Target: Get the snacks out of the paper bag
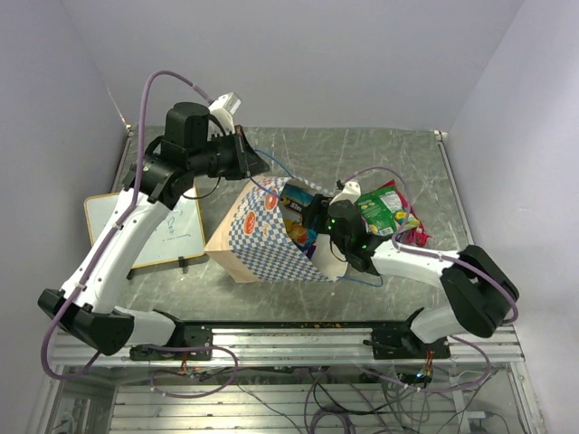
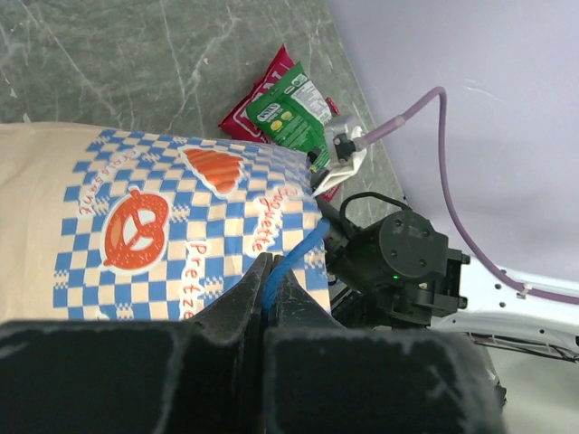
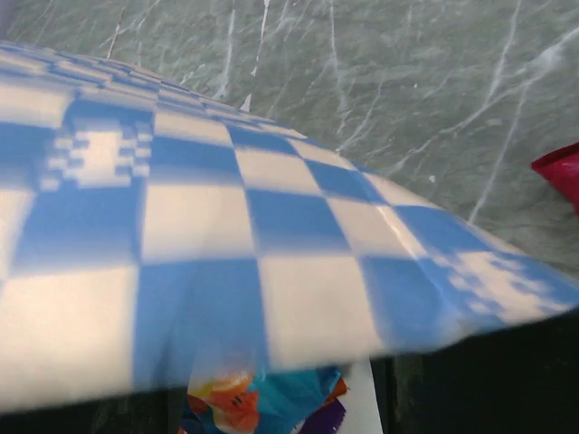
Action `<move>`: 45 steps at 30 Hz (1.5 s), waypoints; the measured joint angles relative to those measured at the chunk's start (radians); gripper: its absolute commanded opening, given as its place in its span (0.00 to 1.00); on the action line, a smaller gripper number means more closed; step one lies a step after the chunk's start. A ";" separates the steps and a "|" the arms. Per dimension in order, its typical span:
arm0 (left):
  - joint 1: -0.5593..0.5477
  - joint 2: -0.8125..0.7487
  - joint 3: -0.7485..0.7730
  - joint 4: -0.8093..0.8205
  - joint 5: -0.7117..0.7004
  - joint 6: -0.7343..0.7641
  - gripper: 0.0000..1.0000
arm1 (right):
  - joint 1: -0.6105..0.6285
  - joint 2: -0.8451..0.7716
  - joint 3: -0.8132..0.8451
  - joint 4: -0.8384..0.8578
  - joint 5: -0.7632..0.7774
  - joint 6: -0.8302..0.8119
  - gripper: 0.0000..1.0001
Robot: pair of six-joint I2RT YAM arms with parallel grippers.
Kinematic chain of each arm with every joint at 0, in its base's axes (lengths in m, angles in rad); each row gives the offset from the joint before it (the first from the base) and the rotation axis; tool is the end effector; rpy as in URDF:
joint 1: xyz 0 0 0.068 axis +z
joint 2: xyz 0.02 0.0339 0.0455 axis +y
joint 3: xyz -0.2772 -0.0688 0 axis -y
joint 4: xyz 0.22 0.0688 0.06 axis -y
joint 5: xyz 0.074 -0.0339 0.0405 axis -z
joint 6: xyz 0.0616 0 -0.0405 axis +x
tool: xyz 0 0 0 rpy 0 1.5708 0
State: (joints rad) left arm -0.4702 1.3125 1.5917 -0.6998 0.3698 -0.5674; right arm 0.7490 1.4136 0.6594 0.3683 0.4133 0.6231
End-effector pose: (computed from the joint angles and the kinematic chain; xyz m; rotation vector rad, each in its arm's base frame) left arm 0.2254 -0.1395 0.4461 0.1522 2.1084 -1.0153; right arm 0.2357 0.1854 0.2313 0.1510 1.9511 0.5119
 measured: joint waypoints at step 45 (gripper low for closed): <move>0.010 -0.034 0.013 -0.085 -0.206 -0.103 0.07 | -0.003 -0.419 0.400 -0.598 -0.317 -0.470 0.00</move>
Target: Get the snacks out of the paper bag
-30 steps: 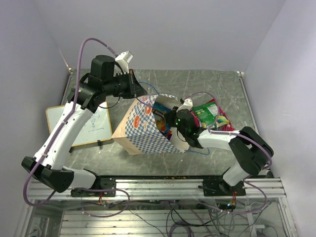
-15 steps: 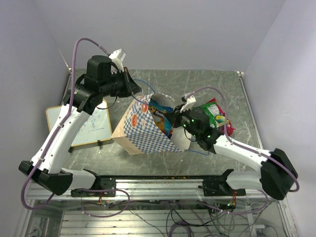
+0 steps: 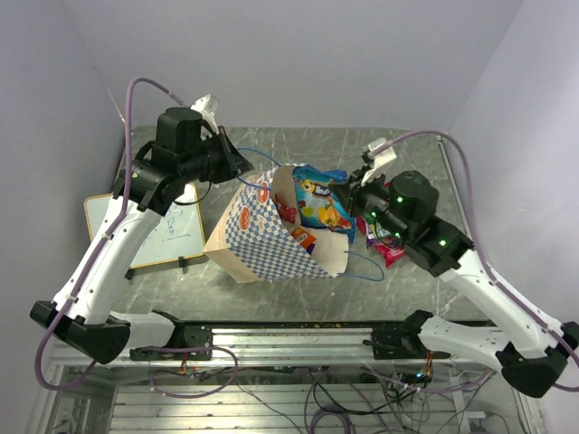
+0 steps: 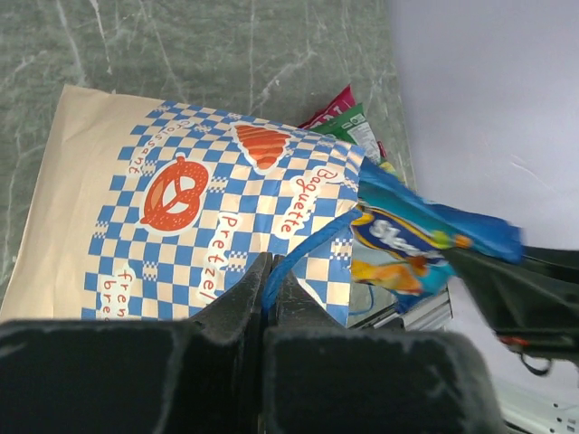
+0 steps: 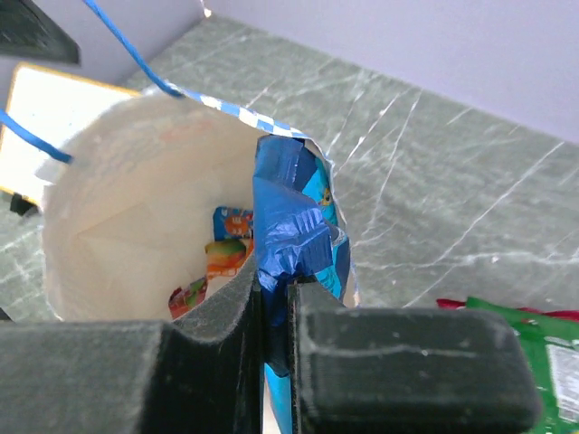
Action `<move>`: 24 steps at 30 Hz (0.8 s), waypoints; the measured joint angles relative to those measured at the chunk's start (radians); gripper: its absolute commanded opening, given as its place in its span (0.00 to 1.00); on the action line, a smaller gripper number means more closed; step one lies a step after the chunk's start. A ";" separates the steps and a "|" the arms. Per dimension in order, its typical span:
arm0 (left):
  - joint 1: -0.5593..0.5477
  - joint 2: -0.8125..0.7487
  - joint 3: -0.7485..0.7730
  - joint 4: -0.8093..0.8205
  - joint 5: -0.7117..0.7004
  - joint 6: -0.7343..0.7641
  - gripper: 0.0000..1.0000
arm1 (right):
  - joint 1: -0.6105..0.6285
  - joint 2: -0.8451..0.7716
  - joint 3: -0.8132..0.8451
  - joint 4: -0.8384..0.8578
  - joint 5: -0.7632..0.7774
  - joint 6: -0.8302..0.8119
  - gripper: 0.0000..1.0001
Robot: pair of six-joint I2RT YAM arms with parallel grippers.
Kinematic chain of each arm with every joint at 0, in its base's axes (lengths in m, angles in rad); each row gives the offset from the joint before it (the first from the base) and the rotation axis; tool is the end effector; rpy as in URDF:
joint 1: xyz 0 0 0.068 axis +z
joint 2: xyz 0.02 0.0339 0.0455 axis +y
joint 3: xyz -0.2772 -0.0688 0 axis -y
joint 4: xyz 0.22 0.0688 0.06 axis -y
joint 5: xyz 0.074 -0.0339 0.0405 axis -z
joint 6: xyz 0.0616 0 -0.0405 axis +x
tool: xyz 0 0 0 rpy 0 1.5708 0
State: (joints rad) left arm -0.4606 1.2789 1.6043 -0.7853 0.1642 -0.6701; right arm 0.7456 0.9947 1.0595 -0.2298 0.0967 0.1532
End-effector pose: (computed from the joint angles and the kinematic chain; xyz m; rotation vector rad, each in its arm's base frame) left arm 0.2197 -0.1203 0.4463 -0.1148 2.1355 -0.8585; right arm 0.1643 0.1436 0.3979 -0.4468 1.7126 0.5738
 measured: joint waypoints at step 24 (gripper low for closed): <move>0.000 -0.003 -0.001 -0.103 -0.113 -0.064 0.07 | -0.061 0.193 0.408 -0.177 0.571 -0.084 0.00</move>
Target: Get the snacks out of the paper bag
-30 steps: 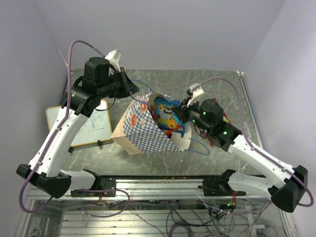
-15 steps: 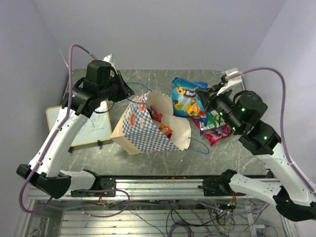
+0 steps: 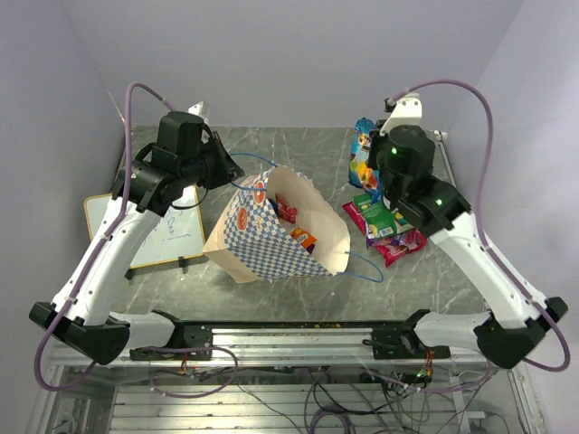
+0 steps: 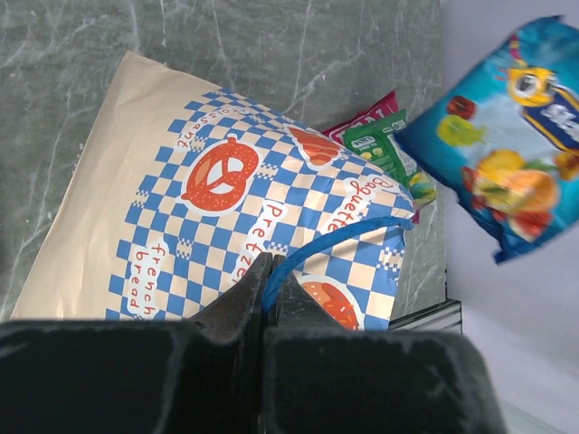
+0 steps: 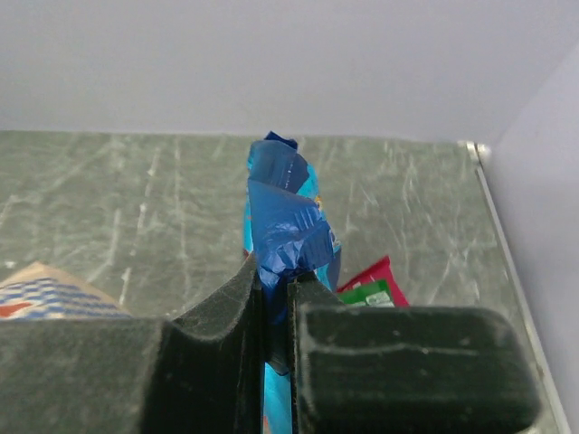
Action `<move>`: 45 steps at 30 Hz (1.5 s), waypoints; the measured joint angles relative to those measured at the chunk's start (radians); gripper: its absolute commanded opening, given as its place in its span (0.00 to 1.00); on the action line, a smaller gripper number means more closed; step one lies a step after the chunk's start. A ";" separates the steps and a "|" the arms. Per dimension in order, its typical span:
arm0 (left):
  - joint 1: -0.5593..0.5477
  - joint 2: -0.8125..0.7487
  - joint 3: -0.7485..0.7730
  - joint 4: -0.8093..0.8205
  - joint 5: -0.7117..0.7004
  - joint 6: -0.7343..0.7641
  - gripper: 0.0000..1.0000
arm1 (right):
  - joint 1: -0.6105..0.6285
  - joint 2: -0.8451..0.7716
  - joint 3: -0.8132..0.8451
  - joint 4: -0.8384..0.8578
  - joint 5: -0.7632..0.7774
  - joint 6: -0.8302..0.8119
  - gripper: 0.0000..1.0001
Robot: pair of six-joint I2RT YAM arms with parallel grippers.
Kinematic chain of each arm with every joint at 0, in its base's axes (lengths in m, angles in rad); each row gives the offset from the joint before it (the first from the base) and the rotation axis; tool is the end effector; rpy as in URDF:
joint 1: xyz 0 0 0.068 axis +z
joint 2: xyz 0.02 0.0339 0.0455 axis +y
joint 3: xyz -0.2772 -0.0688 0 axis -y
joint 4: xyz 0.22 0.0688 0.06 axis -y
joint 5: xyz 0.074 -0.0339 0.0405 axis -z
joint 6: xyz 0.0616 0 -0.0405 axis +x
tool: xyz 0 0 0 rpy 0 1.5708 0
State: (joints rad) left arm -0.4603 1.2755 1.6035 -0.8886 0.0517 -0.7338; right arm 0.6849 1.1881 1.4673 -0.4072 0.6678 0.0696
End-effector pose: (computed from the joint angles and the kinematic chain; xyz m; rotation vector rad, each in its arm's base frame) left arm 0.2163 -0.1108 0.4343 -0.2720 2.2098 -0.7397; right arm 0.2044 0.1177 0.4733 -0.0192 1.6711 0.0024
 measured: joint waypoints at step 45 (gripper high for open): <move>0.000 0.005 0.001 0.033 0.155 0.042 0.07 | -0.692 -0.085 -0.788 0.062 -0.327 0.621 0.00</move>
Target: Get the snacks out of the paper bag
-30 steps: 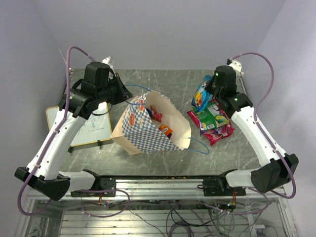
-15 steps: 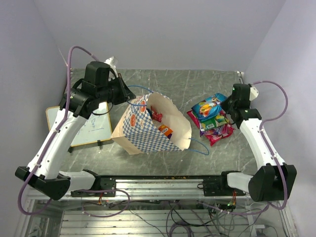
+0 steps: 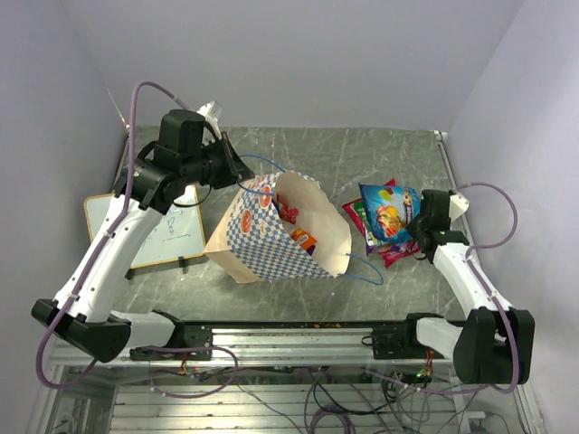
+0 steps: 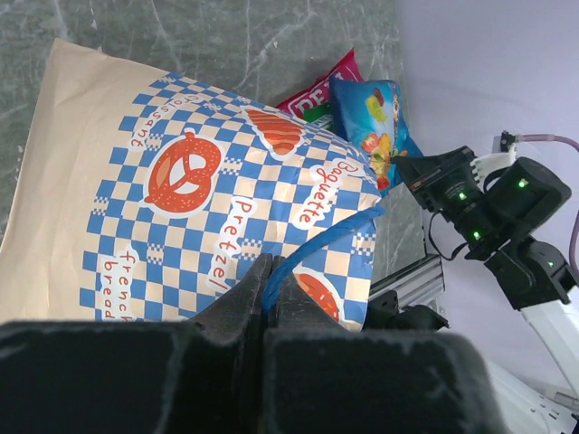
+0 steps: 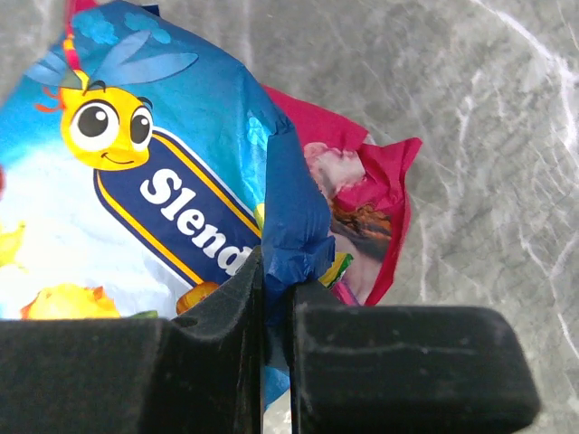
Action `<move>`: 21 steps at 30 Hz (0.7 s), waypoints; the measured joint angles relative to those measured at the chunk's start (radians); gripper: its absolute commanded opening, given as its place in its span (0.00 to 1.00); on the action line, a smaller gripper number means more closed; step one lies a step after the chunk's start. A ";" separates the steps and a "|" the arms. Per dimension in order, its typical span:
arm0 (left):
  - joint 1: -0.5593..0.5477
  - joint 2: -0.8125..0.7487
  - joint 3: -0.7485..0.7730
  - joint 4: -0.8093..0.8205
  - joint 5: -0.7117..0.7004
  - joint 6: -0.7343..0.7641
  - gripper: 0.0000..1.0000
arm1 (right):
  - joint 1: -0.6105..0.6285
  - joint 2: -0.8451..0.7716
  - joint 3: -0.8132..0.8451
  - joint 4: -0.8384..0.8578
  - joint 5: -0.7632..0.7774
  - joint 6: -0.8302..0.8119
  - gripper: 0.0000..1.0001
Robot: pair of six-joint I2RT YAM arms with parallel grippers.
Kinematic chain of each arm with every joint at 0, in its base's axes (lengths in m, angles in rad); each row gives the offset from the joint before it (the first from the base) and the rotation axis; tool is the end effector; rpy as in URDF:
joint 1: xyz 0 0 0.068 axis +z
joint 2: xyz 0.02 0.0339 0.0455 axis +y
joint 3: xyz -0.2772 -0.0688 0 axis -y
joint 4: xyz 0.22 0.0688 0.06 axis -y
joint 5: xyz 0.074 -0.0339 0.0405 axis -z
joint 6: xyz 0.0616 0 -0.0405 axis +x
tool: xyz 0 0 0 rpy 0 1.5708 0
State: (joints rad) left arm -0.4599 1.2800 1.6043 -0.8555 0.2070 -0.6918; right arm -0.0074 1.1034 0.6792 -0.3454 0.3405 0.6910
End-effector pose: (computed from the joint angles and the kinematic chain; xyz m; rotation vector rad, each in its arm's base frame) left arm 0.2146 -0.1204 0.4380 -0.1257 2.2199 -0.8851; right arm 0.2150 -0.0222 0.2332 0.9363 2.0861 -0.0457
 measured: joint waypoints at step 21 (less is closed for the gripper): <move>0.000 0.003 -0.030 0.068 0.034 -0.036 0.07 | -0.072 0.073 0.124 -0.062 -0.064 -0.109 0.41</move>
State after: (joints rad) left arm -0.4599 1.2827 1.5745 -0.7879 0.2409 -0.7277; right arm -0.0792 1.1763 0.8028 -0.4076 0.2760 0.5823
